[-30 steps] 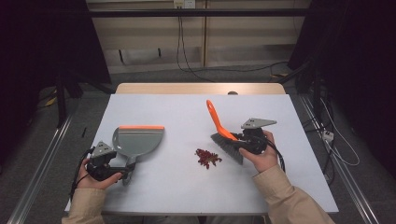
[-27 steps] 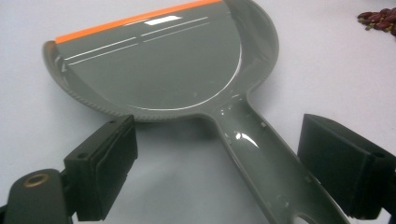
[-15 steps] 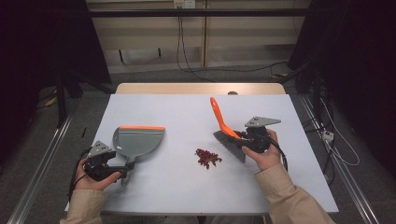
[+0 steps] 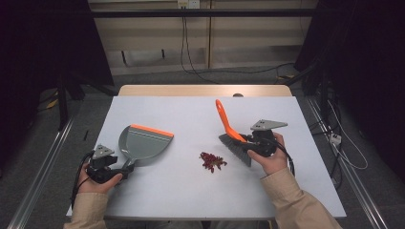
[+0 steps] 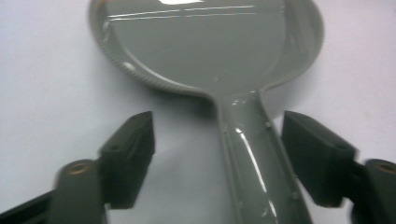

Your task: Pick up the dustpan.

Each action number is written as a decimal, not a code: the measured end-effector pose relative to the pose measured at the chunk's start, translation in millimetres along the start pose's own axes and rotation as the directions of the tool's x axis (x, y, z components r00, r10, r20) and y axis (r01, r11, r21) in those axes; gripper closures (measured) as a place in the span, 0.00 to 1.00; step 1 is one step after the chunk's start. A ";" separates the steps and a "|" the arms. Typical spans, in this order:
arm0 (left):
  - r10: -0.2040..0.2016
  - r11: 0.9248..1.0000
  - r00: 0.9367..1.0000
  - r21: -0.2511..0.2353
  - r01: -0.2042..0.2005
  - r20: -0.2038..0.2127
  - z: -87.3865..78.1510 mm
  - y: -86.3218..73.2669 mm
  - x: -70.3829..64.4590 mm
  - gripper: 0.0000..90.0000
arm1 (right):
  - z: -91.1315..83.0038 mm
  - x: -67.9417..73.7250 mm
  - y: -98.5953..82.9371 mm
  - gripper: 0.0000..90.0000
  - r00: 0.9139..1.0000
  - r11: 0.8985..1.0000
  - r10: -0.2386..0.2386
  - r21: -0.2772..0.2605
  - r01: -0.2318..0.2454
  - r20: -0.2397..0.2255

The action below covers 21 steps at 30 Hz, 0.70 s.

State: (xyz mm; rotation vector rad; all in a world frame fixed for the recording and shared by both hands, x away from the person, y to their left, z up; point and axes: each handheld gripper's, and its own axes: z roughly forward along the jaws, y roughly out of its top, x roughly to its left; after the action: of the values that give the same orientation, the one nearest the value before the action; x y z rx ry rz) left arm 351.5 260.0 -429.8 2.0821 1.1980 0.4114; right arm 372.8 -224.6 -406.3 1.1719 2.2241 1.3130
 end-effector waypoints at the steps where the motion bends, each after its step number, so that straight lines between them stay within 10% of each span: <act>1: 0.011 1.000 1.000 0.006 -0.011 0.004 1.7 1.8 -0.5 0.40 | 0.2 -0.2 0.0 0.79 1.000 1.000 -0.002 -0.002 0.002 -0.002; 13: -0.013 0.997 1.000 0.077 0.011 0.017 17.6 15.2 2.1 0.69 | 0.2 -2.7 -1.2 0.79 1.000 1.000 0.001 0.003 -0.001 0.003; 21: -0.002 0.999 1.000 0.049 0.001 0.027 15.9 16.1 5.6 0.70 | 0.1 -3.3 -1.7 0.79 1.000 1.000 0.003 0.001 -0.003 0.005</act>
State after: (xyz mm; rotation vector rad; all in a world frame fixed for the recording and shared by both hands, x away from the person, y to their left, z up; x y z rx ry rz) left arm 373.7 252.8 -430.3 2.1214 1.2053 0.3559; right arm 374.1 -227.5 -408.2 1.1780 2.2210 1.3082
